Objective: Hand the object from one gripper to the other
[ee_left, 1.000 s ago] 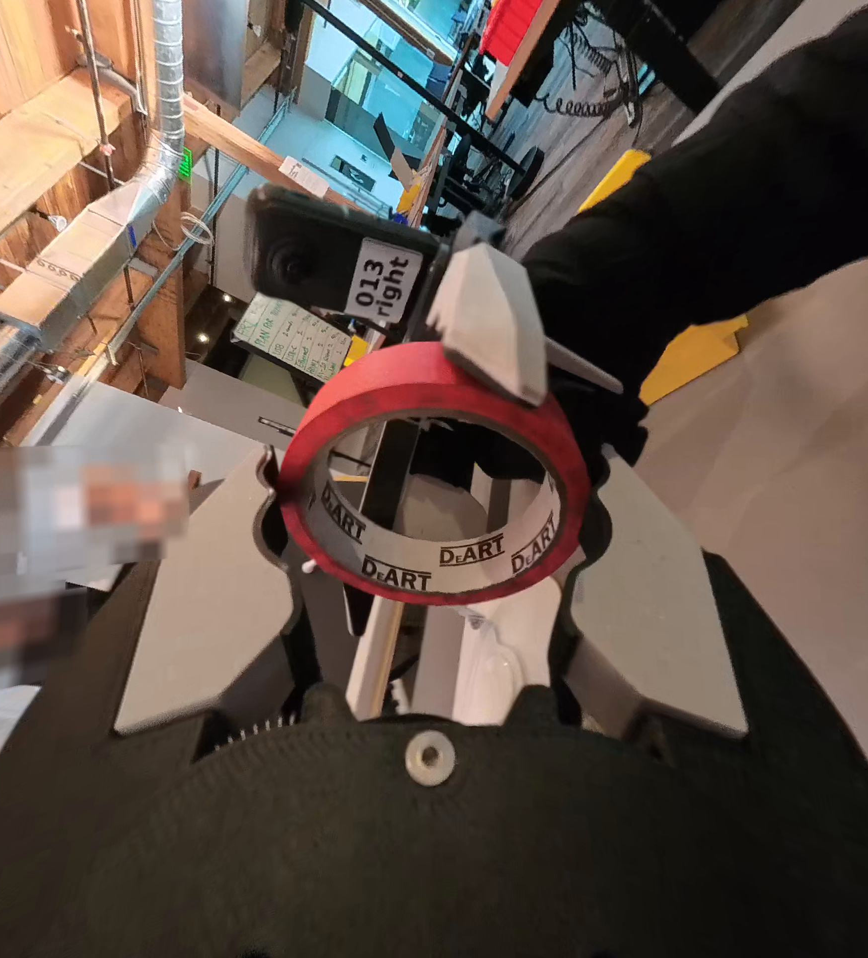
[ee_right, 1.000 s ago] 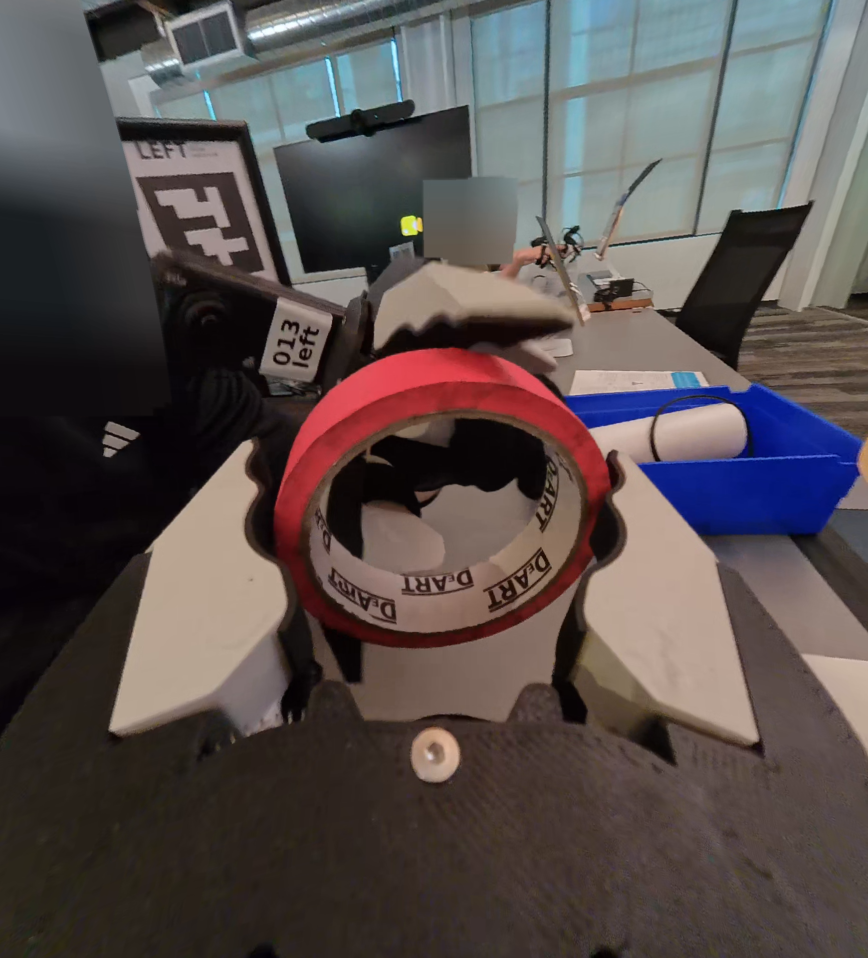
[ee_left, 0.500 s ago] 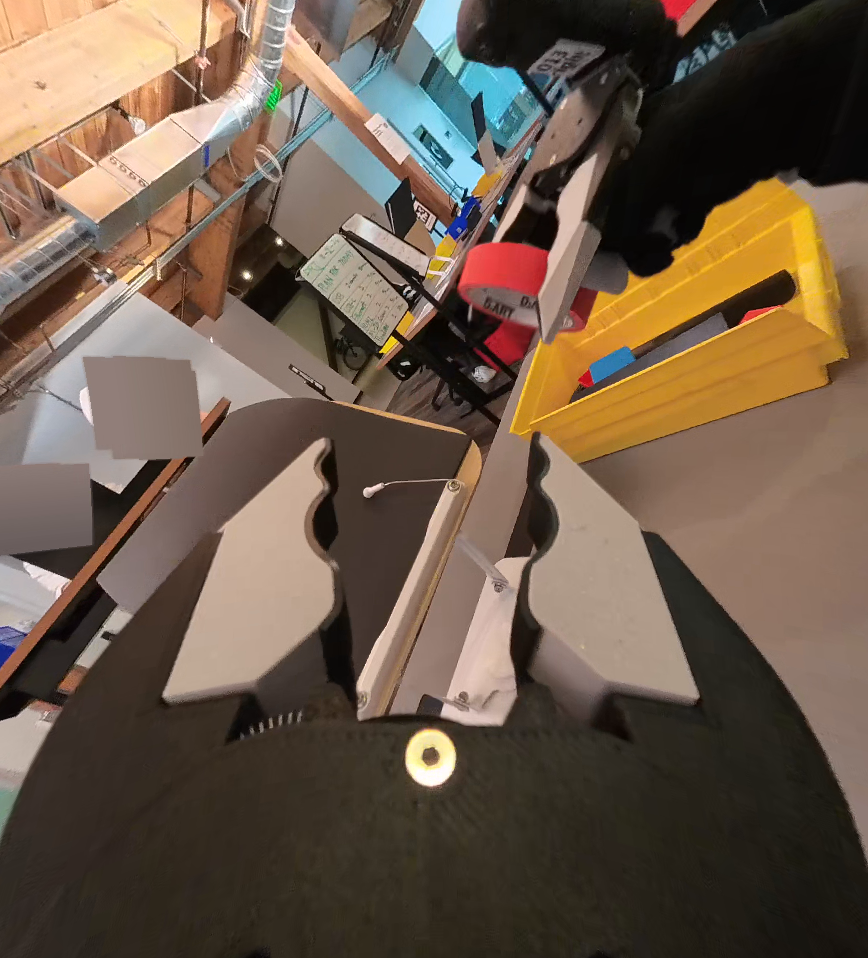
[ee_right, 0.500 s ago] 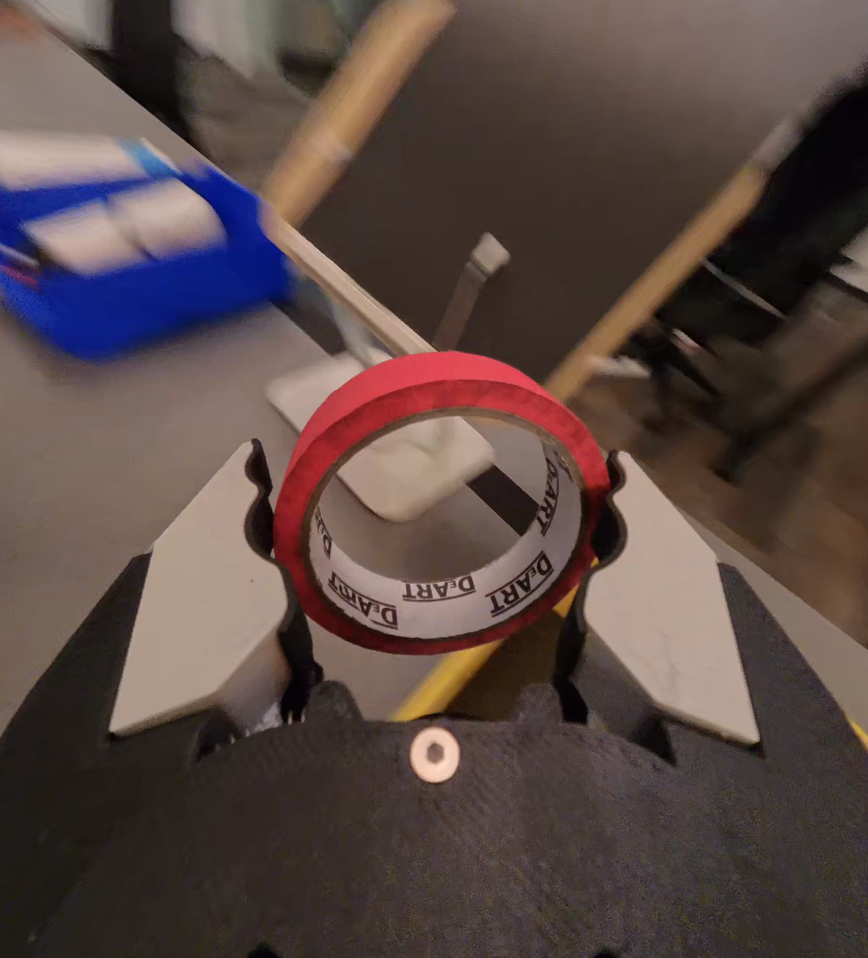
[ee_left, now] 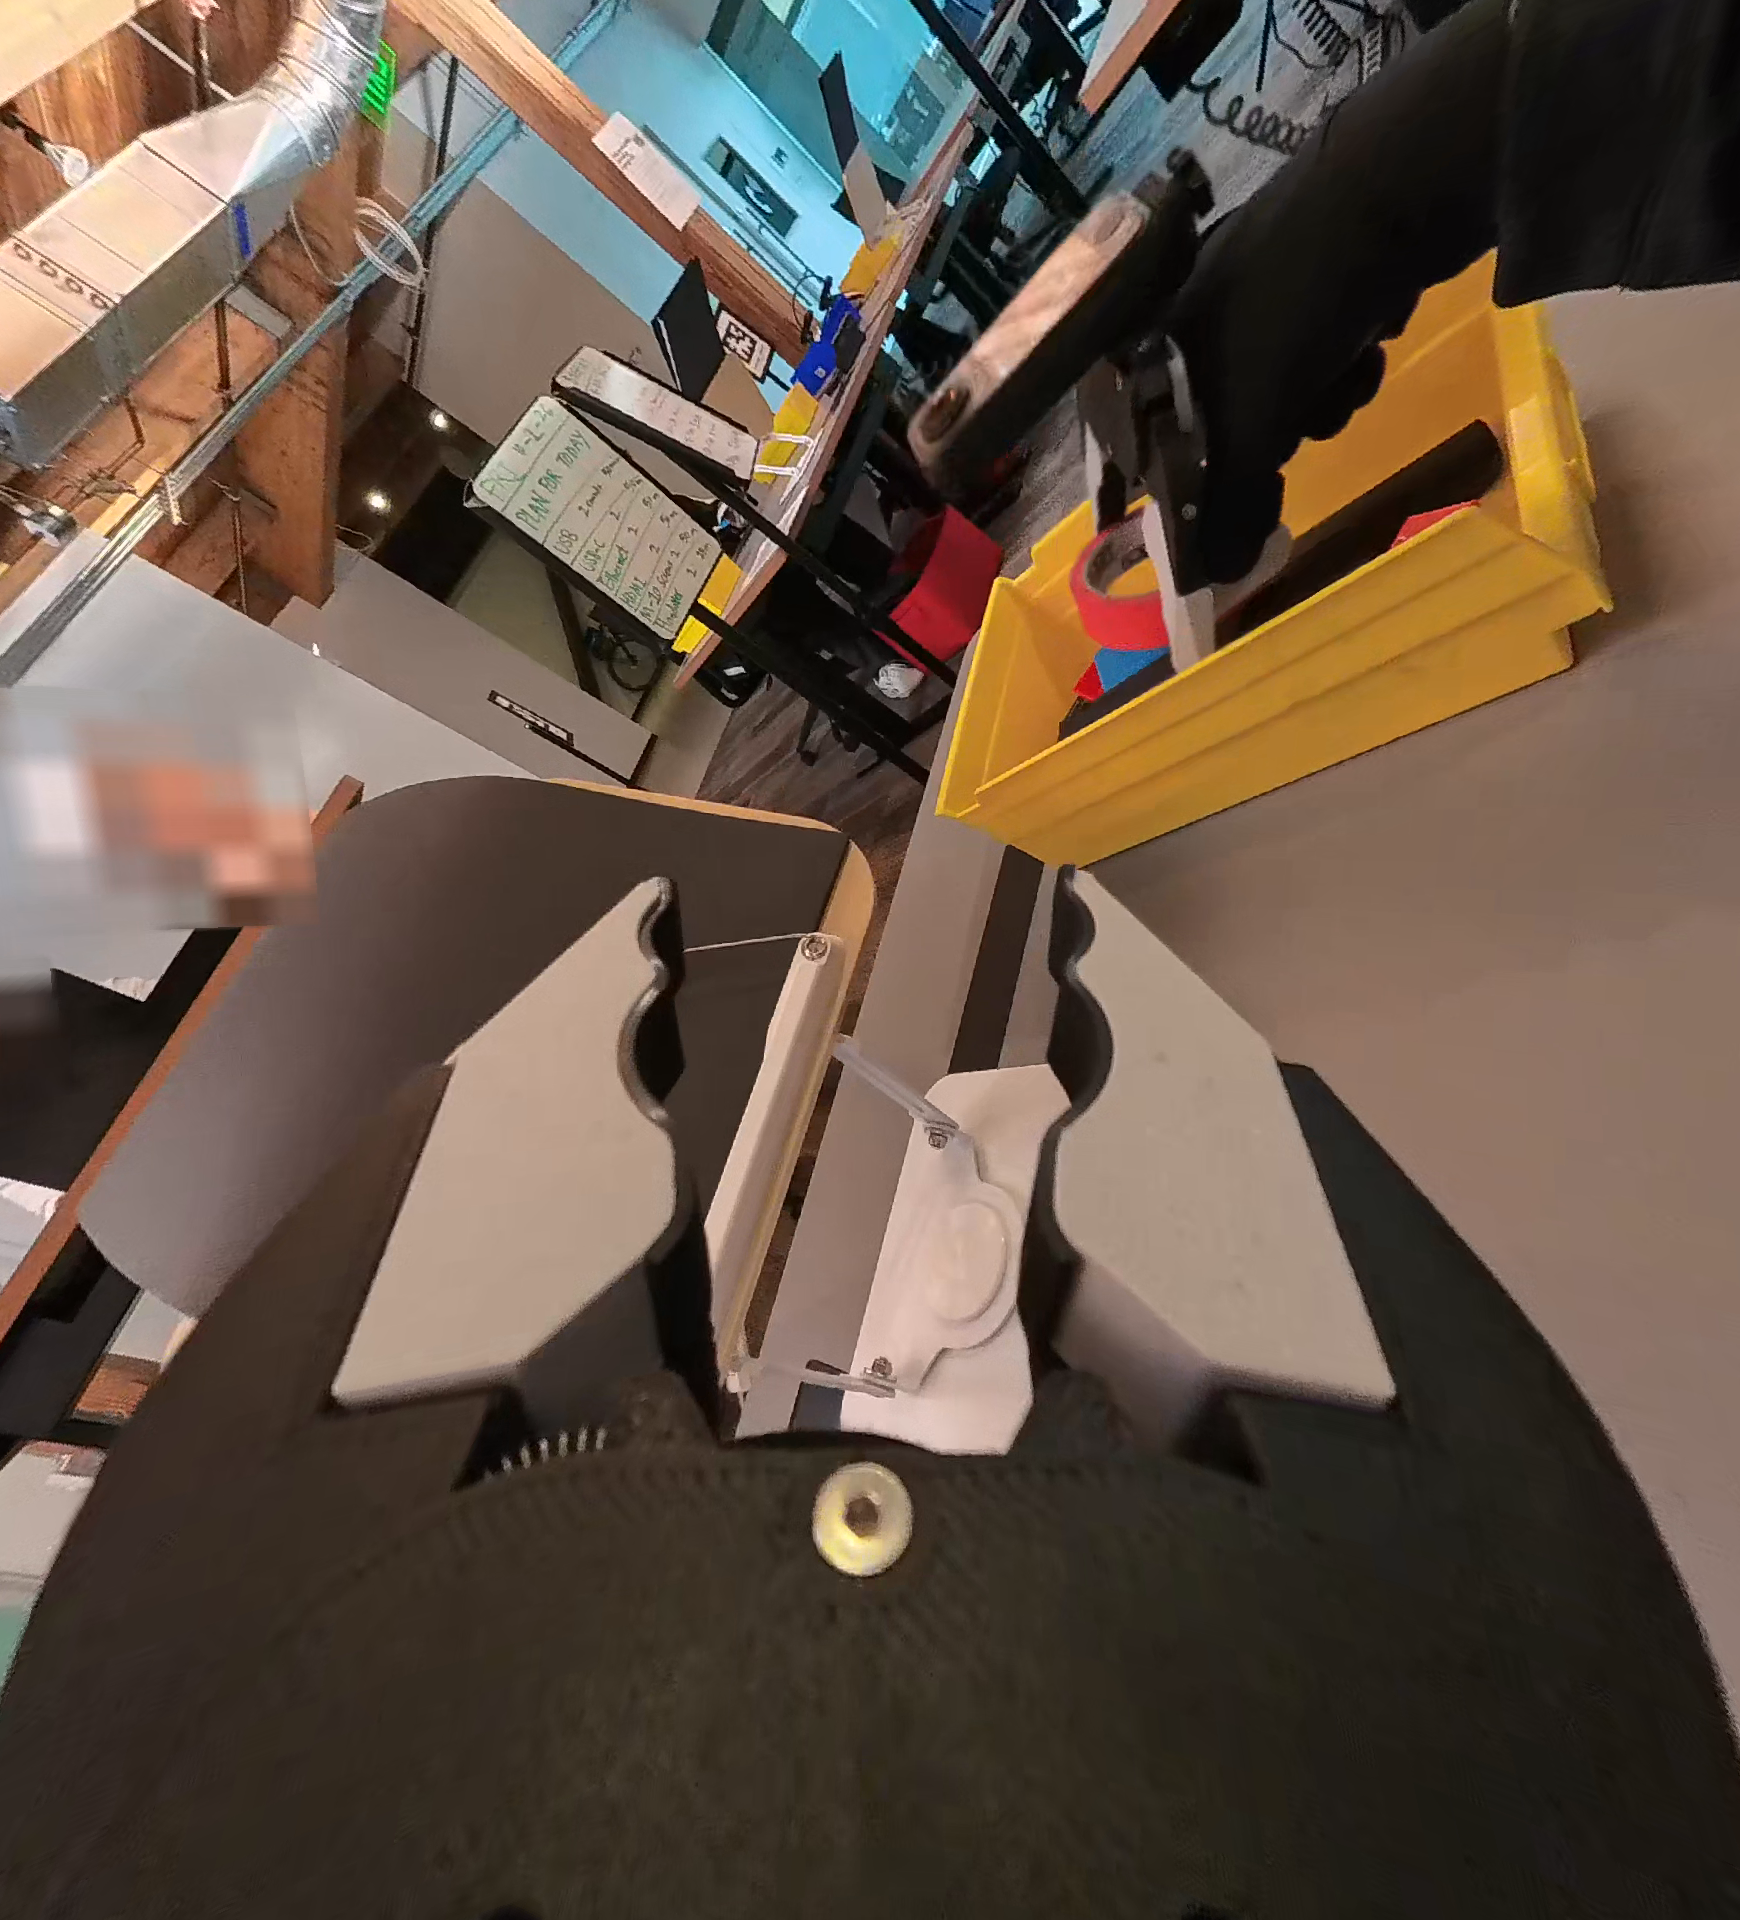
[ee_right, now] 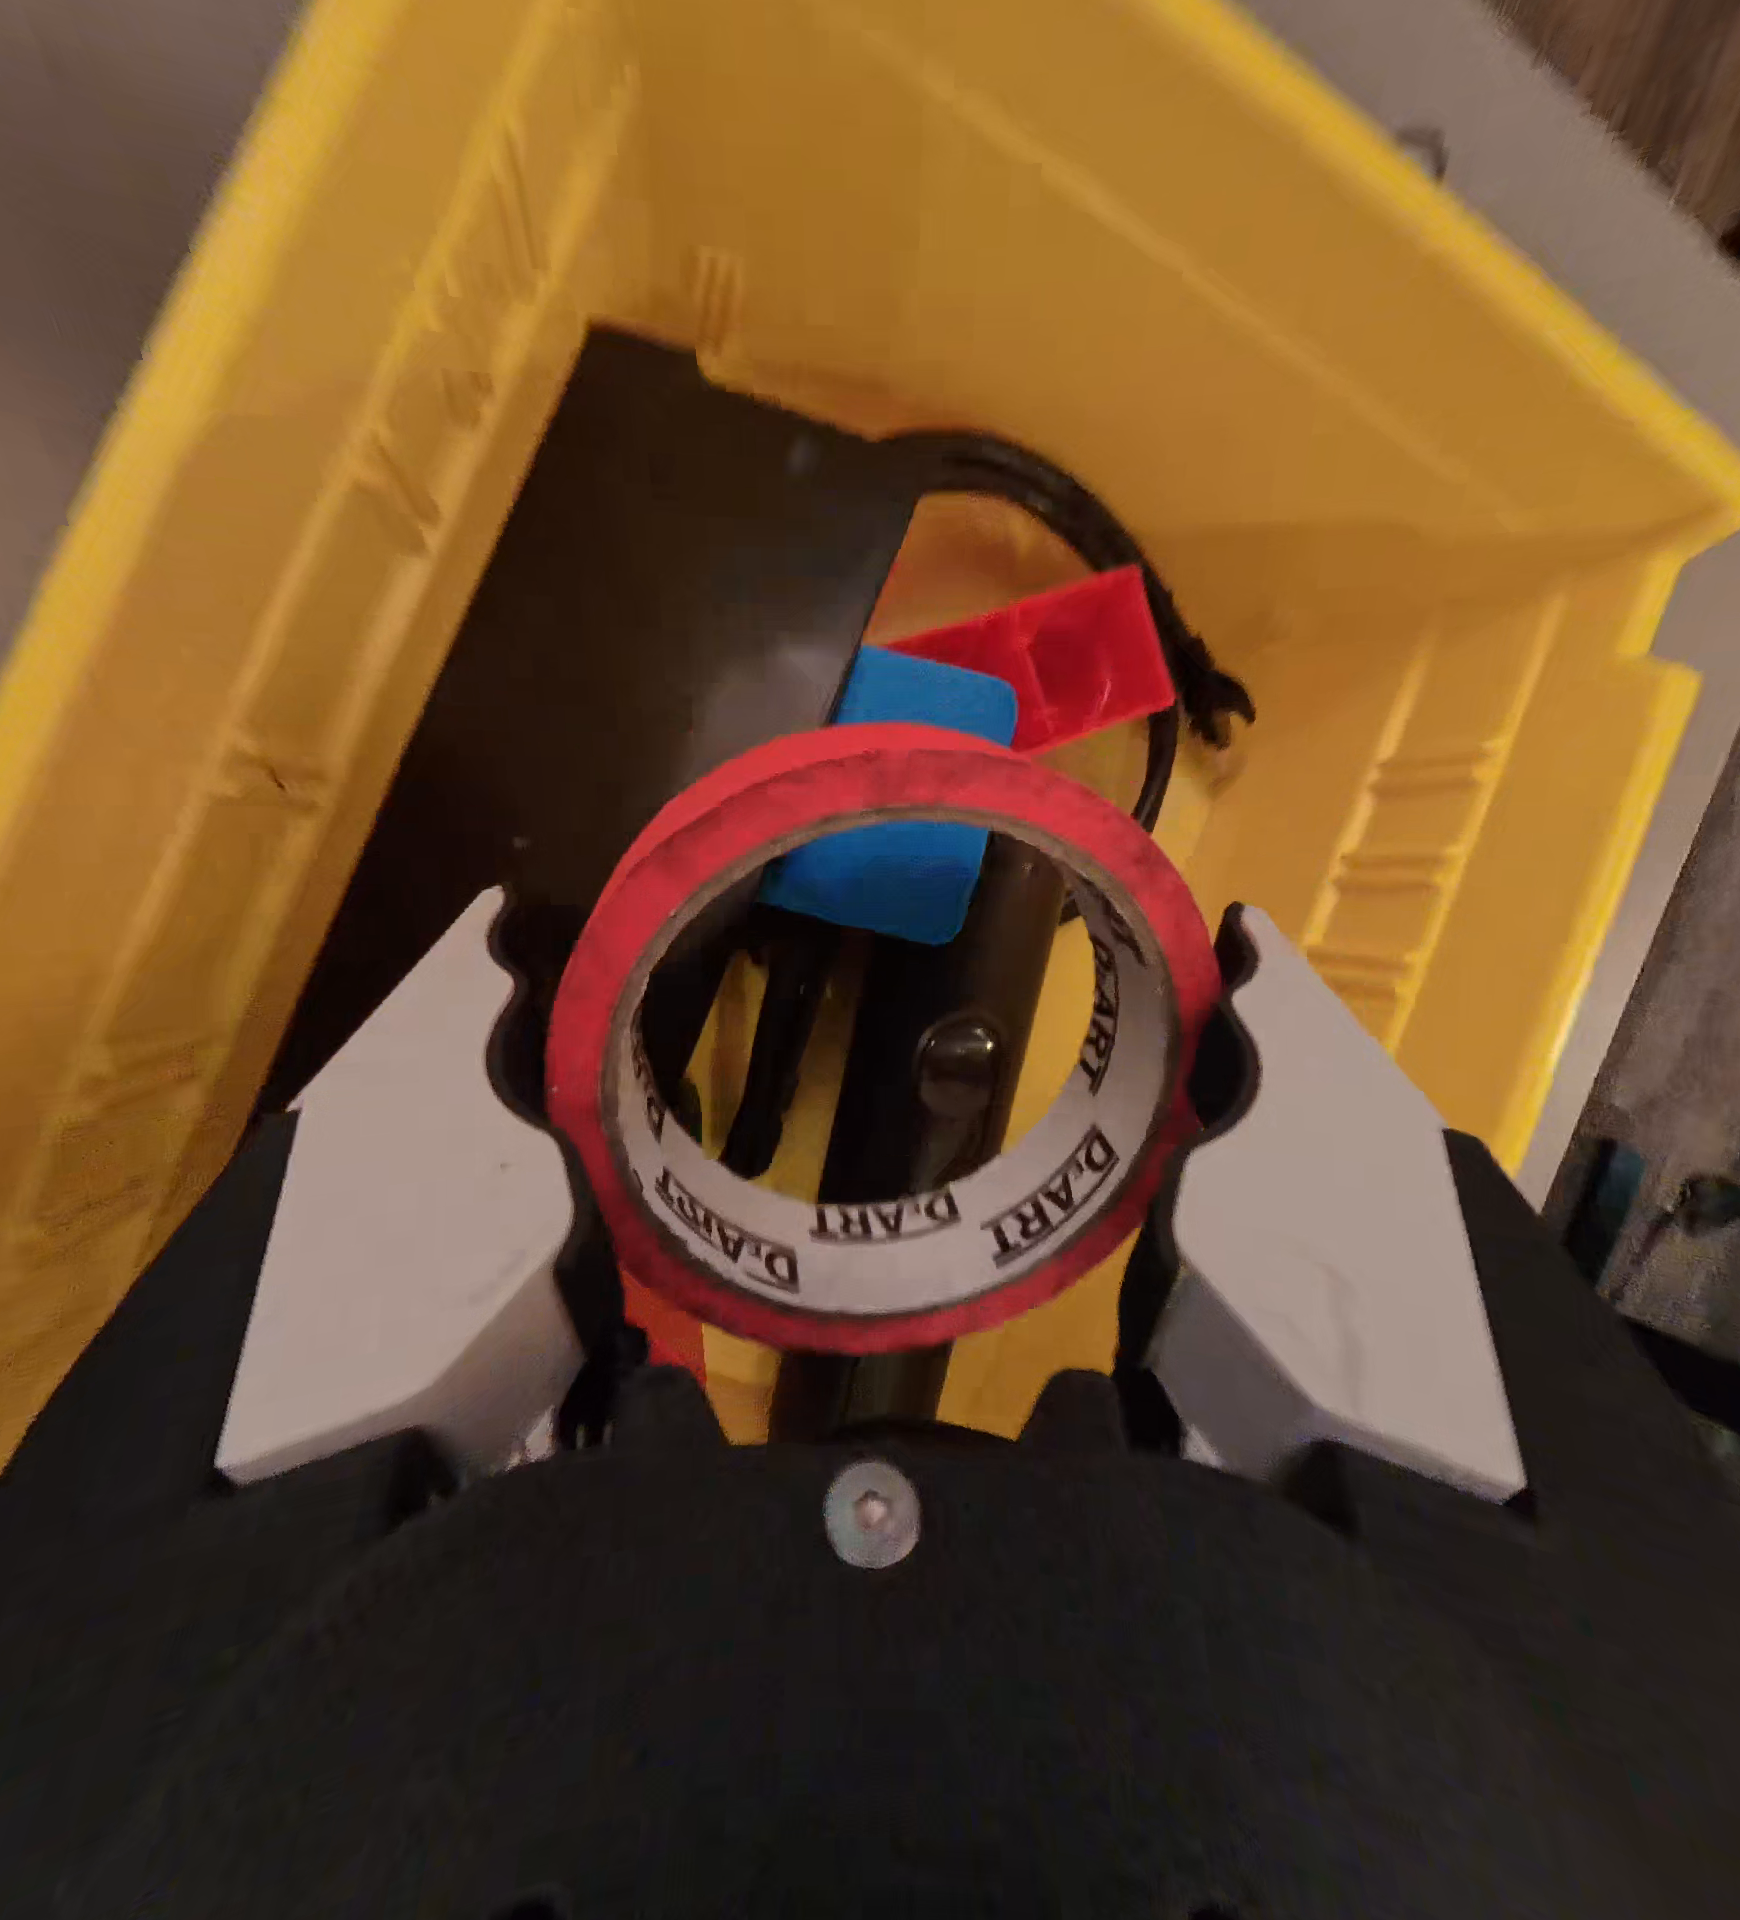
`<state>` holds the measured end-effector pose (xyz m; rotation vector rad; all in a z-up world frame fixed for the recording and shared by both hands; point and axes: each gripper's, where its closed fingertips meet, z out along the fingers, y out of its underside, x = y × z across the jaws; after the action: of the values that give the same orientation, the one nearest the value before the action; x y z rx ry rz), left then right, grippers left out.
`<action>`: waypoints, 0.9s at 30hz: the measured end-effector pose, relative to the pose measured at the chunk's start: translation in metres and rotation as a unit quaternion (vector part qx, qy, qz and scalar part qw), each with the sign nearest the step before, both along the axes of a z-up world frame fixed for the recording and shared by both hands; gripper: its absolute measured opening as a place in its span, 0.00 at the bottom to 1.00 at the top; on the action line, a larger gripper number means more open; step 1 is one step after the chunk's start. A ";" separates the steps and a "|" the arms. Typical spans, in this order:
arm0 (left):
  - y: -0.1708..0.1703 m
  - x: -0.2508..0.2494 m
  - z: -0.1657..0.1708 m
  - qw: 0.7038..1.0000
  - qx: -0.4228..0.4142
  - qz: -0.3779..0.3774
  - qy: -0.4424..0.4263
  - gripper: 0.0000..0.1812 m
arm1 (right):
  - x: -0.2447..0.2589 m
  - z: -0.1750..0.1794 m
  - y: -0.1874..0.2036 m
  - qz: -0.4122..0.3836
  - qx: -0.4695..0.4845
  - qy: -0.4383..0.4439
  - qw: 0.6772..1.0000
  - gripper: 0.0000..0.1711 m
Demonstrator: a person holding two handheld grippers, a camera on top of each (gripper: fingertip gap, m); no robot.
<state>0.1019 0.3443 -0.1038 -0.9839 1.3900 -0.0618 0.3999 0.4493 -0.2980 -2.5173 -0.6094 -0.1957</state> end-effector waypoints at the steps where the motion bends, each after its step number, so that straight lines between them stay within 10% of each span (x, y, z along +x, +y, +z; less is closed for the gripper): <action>1: 0.000 0.000 0.000 1.000 -0.003 -0.001 -0.001 0.38 | -0.001 -0.004 -0.001 -0.002 -0.009 0.003 1.000 0.73; 18: 0.009 0.003 -0.010 0.999 -0.029 0.024 0.008 0.40 | -0.009 0.079 0.010 0.000 0.141 -0.047 0.989 0.58; 27: 0.015 -0.010 0.002 0.999 -0.037 0.039 -0.005 0.39 | -0.194 0.219 -0.036 0.242 0.346 0.138 0.896 0.46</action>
<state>0.0921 0.3589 -0.1019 -1.0968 1.3460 -0.0606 0.2058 0.4134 -0.0786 -1.6109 -0.8455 0.1172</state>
